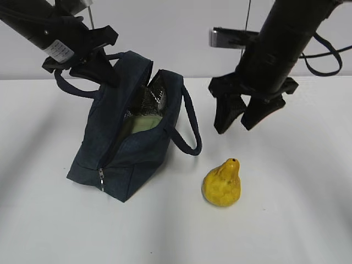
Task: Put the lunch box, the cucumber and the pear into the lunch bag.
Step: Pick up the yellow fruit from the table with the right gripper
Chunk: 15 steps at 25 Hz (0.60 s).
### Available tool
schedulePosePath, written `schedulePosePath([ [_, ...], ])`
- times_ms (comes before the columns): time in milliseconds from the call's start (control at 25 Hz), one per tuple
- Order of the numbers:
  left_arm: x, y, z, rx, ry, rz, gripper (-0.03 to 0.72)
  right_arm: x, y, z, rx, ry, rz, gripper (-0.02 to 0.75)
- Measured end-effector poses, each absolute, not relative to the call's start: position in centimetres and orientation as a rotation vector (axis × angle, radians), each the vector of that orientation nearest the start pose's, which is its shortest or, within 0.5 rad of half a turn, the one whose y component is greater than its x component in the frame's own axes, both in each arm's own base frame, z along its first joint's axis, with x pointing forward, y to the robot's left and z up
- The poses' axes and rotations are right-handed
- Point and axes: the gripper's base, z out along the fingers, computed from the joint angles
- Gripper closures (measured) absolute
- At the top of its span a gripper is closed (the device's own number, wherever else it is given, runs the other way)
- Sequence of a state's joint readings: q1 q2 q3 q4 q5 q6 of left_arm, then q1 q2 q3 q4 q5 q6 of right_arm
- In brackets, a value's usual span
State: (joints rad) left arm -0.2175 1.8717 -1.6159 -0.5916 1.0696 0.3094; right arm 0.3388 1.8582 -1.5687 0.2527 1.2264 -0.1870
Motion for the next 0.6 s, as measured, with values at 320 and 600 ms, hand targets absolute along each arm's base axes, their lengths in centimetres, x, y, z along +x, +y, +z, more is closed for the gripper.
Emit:
schedulePosePath([
  [320,38.4,-13.1,28.8,0.437,2.657,-0.76,0.683,33.5,14.0,23.0,-0.723,3.044,0.367,0.27],
  [600,38.4,-13.1,28.8,0.439,2.656,-0.76,0.683,34.5,14.7,19.9,-0.74,3.07,0.42,0.27],
])
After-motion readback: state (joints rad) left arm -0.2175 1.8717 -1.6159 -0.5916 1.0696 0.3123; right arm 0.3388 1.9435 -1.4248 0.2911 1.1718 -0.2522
